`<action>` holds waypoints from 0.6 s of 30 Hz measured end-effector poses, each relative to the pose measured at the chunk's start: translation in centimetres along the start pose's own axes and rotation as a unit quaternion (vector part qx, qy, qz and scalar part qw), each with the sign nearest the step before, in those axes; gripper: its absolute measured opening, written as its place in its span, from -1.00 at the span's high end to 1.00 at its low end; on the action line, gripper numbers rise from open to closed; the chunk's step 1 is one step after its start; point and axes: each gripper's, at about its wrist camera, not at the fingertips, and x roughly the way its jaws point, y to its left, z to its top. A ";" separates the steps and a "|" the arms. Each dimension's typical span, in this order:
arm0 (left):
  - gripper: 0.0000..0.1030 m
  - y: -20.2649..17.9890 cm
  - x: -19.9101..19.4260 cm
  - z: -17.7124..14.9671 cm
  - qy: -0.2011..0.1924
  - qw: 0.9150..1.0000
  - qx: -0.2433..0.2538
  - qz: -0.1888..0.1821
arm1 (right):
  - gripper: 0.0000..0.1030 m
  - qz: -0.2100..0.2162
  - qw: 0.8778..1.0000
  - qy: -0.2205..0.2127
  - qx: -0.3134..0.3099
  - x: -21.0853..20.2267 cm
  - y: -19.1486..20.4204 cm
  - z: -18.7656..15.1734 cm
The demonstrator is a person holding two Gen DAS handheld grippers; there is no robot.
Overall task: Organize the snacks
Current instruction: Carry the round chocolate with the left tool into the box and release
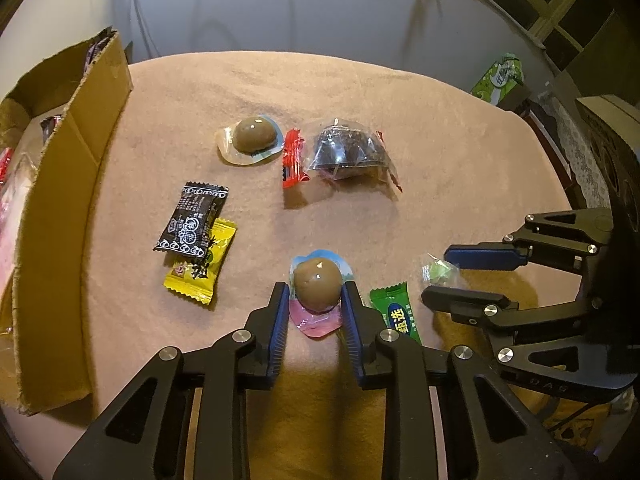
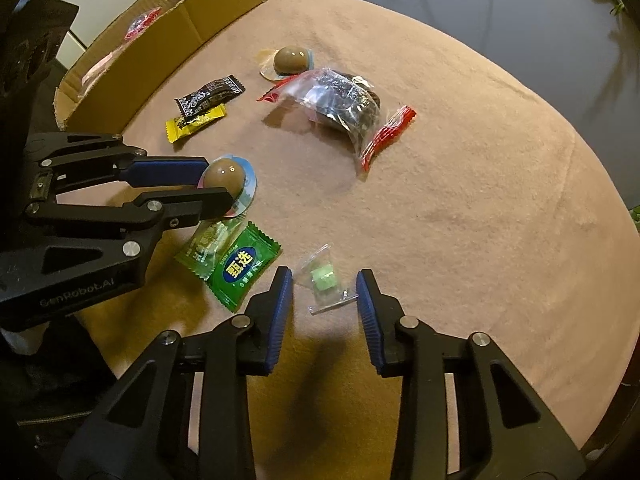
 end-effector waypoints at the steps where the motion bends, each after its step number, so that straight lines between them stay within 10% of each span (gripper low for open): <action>1: 0.53 0.1 -0.1 0.0 -0.002 1.000 -0.002 -0.001 | 0.34 0.001 1.000 -0.002 0.001 -0.1 0.0 -0.1; 18: 0.54 1.9 -5.0 -0.3 -0.048 0.998 -0.029 -0.011 | 0.35 0.017 0.998 -0.053 0.035 -4.7 -2.3 -0.1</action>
